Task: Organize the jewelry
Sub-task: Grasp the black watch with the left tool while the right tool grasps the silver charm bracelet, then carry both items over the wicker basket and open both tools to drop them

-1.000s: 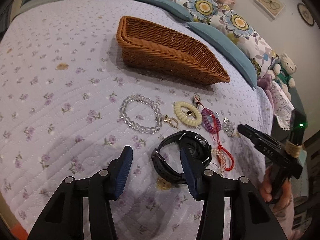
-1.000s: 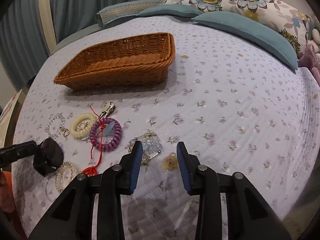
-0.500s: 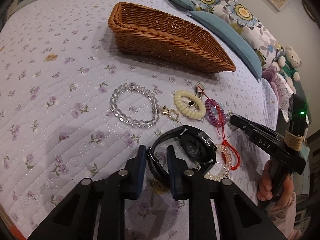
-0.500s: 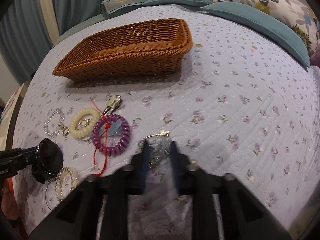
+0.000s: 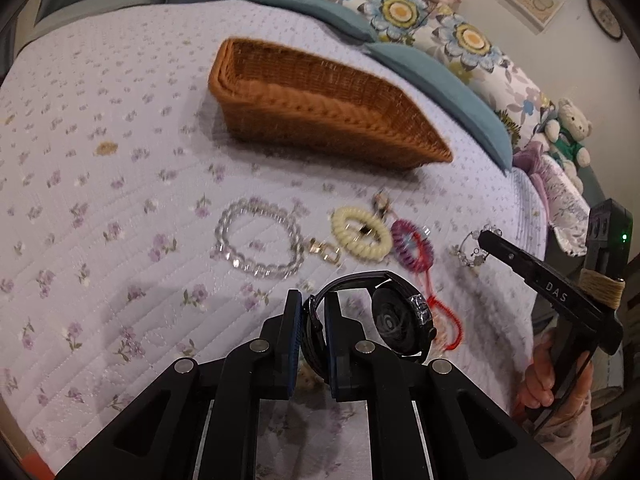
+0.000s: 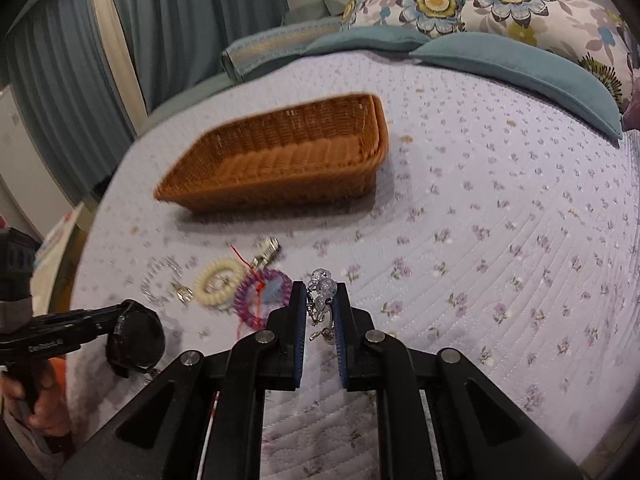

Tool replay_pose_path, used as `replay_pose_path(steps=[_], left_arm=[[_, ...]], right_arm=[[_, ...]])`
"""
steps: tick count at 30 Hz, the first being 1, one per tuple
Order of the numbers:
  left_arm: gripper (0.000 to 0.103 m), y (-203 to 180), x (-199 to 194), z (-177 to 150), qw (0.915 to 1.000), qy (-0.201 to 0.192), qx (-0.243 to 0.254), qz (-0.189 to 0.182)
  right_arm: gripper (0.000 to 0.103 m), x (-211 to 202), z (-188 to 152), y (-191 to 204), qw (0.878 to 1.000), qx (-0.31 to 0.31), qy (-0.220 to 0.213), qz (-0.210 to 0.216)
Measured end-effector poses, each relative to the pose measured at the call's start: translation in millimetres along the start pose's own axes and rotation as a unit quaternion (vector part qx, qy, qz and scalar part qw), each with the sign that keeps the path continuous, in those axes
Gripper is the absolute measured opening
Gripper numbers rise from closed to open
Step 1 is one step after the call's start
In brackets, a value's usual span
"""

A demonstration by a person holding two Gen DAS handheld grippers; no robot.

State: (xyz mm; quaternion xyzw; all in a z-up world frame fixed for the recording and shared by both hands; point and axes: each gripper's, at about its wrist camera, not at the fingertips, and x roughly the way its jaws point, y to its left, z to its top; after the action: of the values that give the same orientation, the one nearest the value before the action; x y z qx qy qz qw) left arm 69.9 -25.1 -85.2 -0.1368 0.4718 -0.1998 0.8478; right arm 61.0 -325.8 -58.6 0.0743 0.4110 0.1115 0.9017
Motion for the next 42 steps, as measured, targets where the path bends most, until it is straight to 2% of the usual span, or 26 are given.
replay_pose_path(steps=[8, 12, 17, 23, 29, 35, 37, 39, 41, 42], left_arm=[[0.011, -13, -22, 39, 0.9992, -0.034, 0.019, 0.003], [0.011, -21, -28, 81, 0.9976, -0.057, 0.036, 0.015], [0.011, -21, -15, 142, 0.9948, -0.091, 0.035, 0.029], [0.011, -7, 47, 199, 0.9943, -0.086, 0.016, 0.061], [0.011, 7, 101, 217, 0.9925, -0.055, -0.004, 0.109], [0.013, 11, 118, 211, 0.9918, -0.036, -0.008, 0.122], [0.015, 12, 115, 210, 0.9925, -0.037, -0.006, 0.117], [0.020, 11, 111, 208, 0.9931, -0.038, -0.005, 0.111], [0.038, 6, 100, 205, 0.9926, -0.046, 0.005, 0.112], [0.042, 4, 94, 203, 0.9923, -0.051, 0.010, 0.112]], right_arm=[[0.015, -21, 42, 14, 0.999, -0.014, -0.038, 0.024], [0.015, -8, 80, 25, 0.998, -0.030, -0.052, 0.027], [0.015, 34, 129, 28, 0.997, -0.037, -0.065, 0.012], [0.015, 105, 162, 24, 0.999, -0.032, -0.035, -0.014], [0.015, 158, 163, 22, 0.999, -0.034, 0.009, -0.028], [0.016, 174, 156, 23, 0.998, -0.036, 0.033, -0.031], [0.020, 175, 155, 22, 0.998, -0.034, 0.040, -0.027], [0.033, 172, 154, 20, 0.998, -0.029, 0.043, -0.022], [0.039, 166, 154, 18, 0.999, -0.028, 0.037, -0.026], [0.039, 159, 153, 17, 0.999, -0.026, 0.034, -0.025]])
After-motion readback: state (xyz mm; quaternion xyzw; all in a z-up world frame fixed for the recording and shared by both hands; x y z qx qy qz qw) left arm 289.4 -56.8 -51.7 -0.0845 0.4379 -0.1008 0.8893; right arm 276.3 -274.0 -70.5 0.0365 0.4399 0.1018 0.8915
